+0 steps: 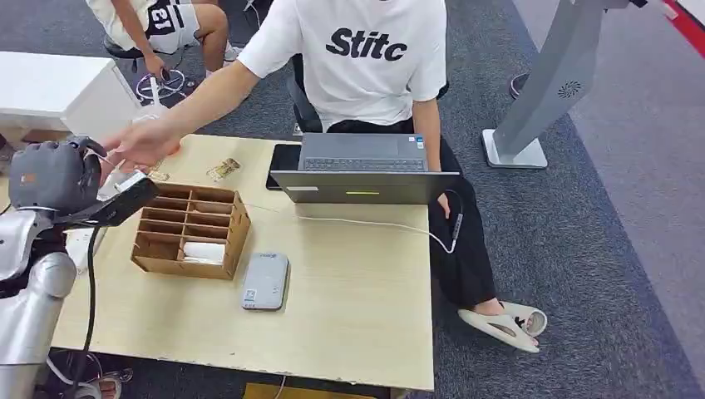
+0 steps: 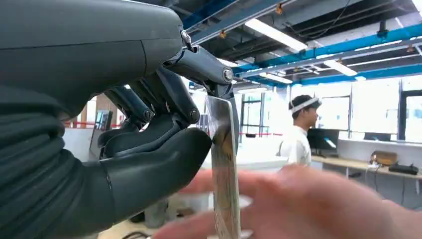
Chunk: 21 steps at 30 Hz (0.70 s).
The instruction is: Pass the card to the sensor for recognition and then transmit it.
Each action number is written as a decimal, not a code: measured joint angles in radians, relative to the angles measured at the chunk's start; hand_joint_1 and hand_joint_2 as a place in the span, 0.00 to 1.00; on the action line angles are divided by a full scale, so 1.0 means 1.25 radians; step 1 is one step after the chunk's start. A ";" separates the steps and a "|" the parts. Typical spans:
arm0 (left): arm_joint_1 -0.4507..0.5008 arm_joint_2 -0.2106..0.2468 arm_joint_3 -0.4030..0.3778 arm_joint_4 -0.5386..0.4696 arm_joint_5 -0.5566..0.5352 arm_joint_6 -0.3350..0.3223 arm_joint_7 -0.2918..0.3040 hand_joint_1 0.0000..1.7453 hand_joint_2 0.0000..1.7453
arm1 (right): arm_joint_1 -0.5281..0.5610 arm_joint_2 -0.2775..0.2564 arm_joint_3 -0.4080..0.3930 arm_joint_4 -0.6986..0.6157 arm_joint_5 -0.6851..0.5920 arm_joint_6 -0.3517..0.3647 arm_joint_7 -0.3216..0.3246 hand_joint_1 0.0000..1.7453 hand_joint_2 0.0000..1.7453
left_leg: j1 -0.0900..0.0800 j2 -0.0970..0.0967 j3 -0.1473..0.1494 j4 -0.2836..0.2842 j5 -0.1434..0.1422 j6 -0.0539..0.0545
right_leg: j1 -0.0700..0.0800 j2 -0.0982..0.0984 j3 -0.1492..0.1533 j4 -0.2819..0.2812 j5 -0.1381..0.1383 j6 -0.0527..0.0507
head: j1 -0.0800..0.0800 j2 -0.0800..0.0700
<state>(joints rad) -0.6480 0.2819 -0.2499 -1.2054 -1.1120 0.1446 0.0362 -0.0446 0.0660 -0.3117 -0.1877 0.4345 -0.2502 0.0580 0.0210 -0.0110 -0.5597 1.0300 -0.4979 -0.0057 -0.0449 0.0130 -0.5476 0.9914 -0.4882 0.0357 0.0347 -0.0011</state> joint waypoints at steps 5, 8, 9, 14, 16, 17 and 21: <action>-0.041 -0.004 0.000 0.028 -0.005 0.011 -0.001 1.00 1.00 | -0.001 0.000 -0.004 0.000 0.006 0.000 0.007 0.00 1.00 | 0.000 0.000 0.000 0.000 0.000 0.000 | 0.000 0.000 0.000 0.000 0.000 0.000 | 0.000 0.000; -0.051 -0.006 0.000 0.037 -0.005 0.014 -0.001 1.00 1.00 | -0.002 0.000 -0.005 0.000 0.009 0.000 0.008 0.00 1.00 | 0.000 0.001 0.000 0.000 0.000 0.000 | 0.000 0.001 0.000 0.000 0.000 0.000 | 0.000 0.000; -0.053 -0.008 0.000 0.040 -0.005 0.014 -0.001 1.00 1.00 | -0.002 0.000 -0.005 0.000 0.010 0.000 0.009 0.00 1.00 | 0.000 0.001 0.000 0.000 0.000 0.000 | 0.000 0.001 0.000 0.000 0.000 0.000 | 0.000 0.000; -0.078 -0.013 0.000 0.053 -0.001 0.013 -0.003 0.00 1.00 | -0.003 0.000 -0.013 0.000 0.013 0.000 0.008 0.00 1.00 | 0.000 0.001 0.000 0.000 0.000 0.000 | 0.000 0.001 0.000 0.000 0.000 0.000 | 0.000 0.000; -0.083 -0.017 0.000 0.054 0.007 0.014 -0.004 0.00 1.00 | -0.003 0.000 -0.017 0.000 0.014 0.000 0.008 0.00 1.00 | 0.000 0.000 0.000 0.000 0.000 0.000 | 0.000 0.000 0.000 0.000 0.000 0.000 | 0.000 0.000; -0.084 -0.020 0.000 0.054 0.015 0.017 -0.004 0.00 1.00 | -0.003 0.000 -0.018 0.000 0.015 0.000 0.008 0.00 1.00 | 0.000 0.000 0.000 0.000 0.000 0.000 | 0.000 0.000 0.000 0.000 0.000 0.000 | 0.000 0.000; -0.084 -0.032 0.003 0.053 0.050 0.023 -0.002 0.00 1.00 | -0.004 0.000 -0.021 0.000 0.022 0.002 0.008 0.00 1.00 | 0.000 0.000 0.000 0.000 0.000 0.000 | 0.000 0.000 0.000 0.000 0.000 0.000 | 0.000 0.000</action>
<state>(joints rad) -0.7532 0.2419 -0.2461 -1.1387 -1.0499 0.1739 0.0340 -0.0500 0.0660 -0.3376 -0.1881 0.4620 -0.2483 0.0679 0.0209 -0.0106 -0.5598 1.0303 -0.4979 -0.0057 -0.0450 0.0136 -0.5476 0.9914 -0.4881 0.0357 0.0347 -0.0011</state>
